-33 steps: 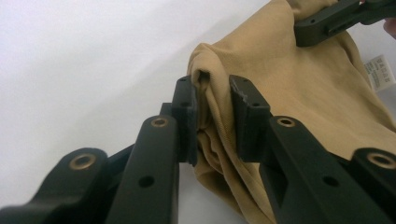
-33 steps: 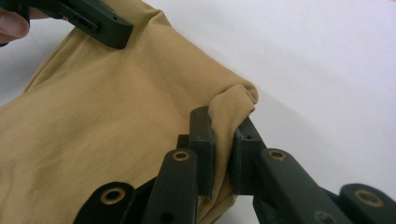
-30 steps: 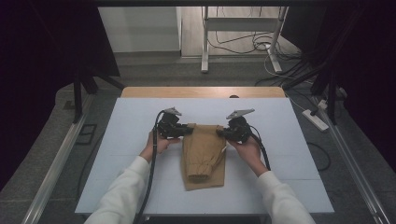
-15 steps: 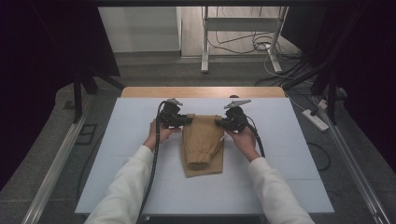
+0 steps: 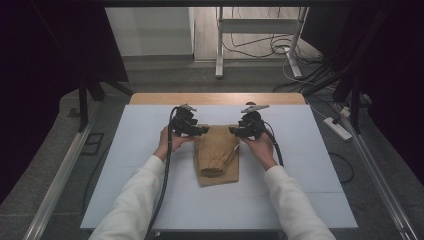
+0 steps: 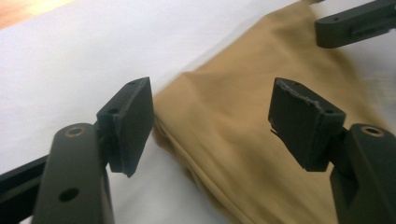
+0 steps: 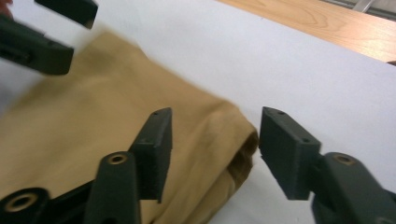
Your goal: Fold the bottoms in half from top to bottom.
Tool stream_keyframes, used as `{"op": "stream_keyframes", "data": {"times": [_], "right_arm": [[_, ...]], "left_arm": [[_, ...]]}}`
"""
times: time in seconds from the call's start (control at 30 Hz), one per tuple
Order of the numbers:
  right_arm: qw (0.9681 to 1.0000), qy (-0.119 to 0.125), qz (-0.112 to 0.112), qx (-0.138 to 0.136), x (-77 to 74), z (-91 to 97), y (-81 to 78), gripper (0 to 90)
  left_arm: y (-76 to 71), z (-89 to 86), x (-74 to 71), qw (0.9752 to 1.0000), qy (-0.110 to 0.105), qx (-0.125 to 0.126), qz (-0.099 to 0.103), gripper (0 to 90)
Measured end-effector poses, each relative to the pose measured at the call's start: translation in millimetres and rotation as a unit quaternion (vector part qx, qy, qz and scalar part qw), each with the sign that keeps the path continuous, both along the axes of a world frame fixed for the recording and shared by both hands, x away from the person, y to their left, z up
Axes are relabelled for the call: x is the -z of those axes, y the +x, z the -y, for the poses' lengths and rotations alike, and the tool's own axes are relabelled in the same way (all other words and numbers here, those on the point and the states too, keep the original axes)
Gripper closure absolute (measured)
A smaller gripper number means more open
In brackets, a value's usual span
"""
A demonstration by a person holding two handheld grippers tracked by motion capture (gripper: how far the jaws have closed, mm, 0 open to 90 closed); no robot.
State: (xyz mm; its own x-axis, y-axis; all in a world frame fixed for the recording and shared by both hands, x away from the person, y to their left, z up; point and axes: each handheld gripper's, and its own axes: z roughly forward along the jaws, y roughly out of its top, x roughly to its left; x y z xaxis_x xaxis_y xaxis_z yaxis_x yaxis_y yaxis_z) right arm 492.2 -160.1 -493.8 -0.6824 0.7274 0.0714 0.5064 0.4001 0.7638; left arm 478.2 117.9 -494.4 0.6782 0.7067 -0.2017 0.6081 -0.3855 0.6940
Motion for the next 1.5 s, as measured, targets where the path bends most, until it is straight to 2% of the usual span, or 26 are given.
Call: {"op": "stream_keyframes", "data": {"times": [0.03, 0.07, 0.37, 0.63, 0.83, 0.93, 0.97, 1.27, 1.5], "right_arm": [[0.9999, 0.011, -0.010, -0.002, -1.2, 2.0, -0.3, 40.9], [0.9998, 0.013, -0.013, -0.004, -2.3, 3.3, -1.0, 40.3], [0.9985, -0.002, -0.019, -0.051, -2.5, 10.4, -19.3, 38.5], [0.9976, 0.007, -0.020, -0.065, -1.0, 16.1, -35.8, 38.0], [0.9969, 0.019, -0.018, -0.074, 0.0, 24.0, -52.4, 37.7], [0.9968, 0.011, -0.011, -0.078, -1.3, 26.5, -58.4, 37.7], [0.9968, 0.006, -0.010, -0.079, -1.9, 27.4, -60.6, 37.6], [0.9956, 0.003, -0.007, -0.093, -1.7, 37.0, -84.0, 37.6], [0.9949, 0.007, -0.007, -0.101, -1.6, 40.3, -97.2, 37.3]], "left_arm": [[-2.2, -0.3, -0.2, 1.0000, 0.001, 0.004, 0.000, 30.5], [-6.1, -0.5, 0.3, 1.0000, 0.006, 0.008, 0.001, 29.8], [-25.1, -9.9, 7.5, 0.9998, 0.009, 0.017, -0.010, 31.3], [-41.0, -18.8, 10.6, 0.9998, 0.007, 0.018, -0.004, 31.6], [-59.5, -25.5, 11.8, 0.9997, -0.008, 0.024, 0.000, 31.6], [-66.4, -28.6, 11.5, 0.9997, 0.000, 0.025, -0.001, 31.3], [-69.2, -29.9, 11.3, 0.9997, -0.004, 0.023, -0.001, 31.3], [-98.7, -39.7, 9.5, 0.9997, 0.004, 0.024, 0.010, 31.4], [-113.1, -48.2, 9.9, 0.9997, 0.004, 0.024, 0.009, 31.3]]}}
